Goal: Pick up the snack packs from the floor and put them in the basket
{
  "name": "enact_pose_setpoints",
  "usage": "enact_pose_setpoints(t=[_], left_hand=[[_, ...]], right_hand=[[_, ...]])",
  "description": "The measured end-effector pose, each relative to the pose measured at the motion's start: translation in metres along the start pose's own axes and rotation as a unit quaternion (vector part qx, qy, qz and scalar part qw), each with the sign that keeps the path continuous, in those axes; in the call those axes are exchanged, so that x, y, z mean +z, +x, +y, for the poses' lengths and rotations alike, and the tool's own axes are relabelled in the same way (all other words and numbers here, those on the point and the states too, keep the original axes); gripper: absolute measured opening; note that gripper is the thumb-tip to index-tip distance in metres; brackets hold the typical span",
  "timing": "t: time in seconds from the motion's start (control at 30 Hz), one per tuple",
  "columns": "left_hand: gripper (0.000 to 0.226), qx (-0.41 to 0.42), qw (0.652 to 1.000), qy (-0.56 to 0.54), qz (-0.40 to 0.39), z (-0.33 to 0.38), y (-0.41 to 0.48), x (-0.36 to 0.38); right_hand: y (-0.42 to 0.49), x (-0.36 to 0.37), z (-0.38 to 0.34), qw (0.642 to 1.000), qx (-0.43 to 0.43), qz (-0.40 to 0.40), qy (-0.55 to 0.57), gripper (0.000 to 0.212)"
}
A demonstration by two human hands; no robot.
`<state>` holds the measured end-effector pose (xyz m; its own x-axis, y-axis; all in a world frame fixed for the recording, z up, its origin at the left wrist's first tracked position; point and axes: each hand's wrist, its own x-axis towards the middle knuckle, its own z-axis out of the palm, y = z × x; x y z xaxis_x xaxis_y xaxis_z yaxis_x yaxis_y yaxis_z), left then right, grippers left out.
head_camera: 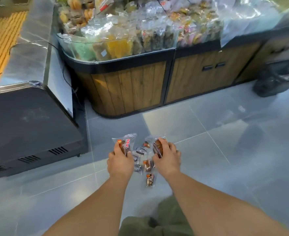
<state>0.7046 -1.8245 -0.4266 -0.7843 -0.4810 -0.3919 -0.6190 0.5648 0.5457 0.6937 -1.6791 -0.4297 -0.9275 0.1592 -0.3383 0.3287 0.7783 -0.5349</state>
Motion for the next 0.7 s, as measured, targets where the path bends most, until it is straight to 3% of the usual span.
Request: enact_pose_setpoints(t=[0.47,0.7], left_hand=[[0.058,0.138,0.986,0.014,-0.091,0.143,-0.059,0.111],[0.062,0.201,0.975,0.015,-0.093,0.223,-0.099,0.185]], right_hand=[[0.032,-0.110,0.137,0.985,0.113,0.098,0.089,0.061],[0.063,-0.177,0.216,0.974,0.137,0.134,0.124,0.061]])
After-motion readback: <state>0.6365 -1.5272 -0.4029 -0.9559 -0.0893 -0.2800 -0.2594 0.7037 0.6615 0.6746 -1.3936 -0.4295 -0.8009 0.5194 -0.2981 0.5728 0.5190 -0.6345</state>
